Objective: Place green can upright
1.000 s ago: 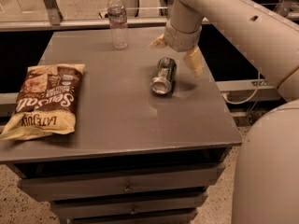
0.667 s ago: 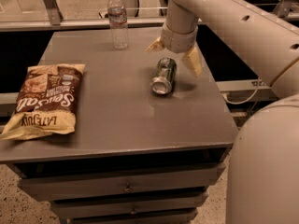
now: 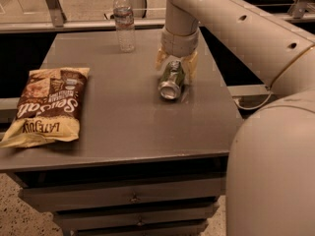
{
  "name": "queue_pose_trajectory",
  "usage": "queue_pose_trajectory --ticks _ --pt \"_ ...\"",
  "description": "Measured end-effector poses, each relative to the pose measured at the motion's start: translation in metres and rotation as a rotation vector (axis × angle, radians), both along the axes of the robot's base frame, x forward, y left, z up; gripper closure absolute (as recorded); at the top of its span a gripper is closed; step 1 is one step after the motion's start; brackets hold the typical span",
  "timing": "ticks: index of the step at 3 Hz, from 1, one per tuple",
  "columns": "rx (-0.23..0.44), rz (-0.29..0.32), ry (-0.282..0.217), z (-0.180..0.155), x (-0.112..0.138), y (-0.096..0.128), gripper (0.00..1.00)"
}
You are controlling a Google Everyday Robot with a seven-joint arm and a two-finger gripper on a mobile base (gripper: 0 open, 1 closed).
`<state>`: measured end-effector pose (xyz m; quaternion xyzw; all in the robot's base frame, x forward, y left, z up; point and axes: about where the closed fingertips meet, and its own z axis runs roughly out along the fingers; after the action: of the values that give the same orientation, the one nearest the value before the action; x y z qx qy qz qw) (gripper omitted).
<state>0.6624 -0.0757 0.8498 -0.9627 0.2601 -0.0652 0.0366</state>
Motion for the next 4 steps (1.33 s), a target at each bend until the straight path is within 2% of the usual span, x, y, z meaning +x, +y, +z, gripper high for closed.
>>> queue_pose_trajectory --ticks 1,2,3,4 --pt "0.0 0.007 0.019 -0.002 0.003 0.005 0.64" --pt "0.002 0.002 0.021 0.0 0.007 0.006 0.88" --pt "0.046 -0.008 -0.003 0.022 0.01 0.005 1.0" --pt "0.198 -0.062 -0.105 0.079 0.011 0.001 1.0"
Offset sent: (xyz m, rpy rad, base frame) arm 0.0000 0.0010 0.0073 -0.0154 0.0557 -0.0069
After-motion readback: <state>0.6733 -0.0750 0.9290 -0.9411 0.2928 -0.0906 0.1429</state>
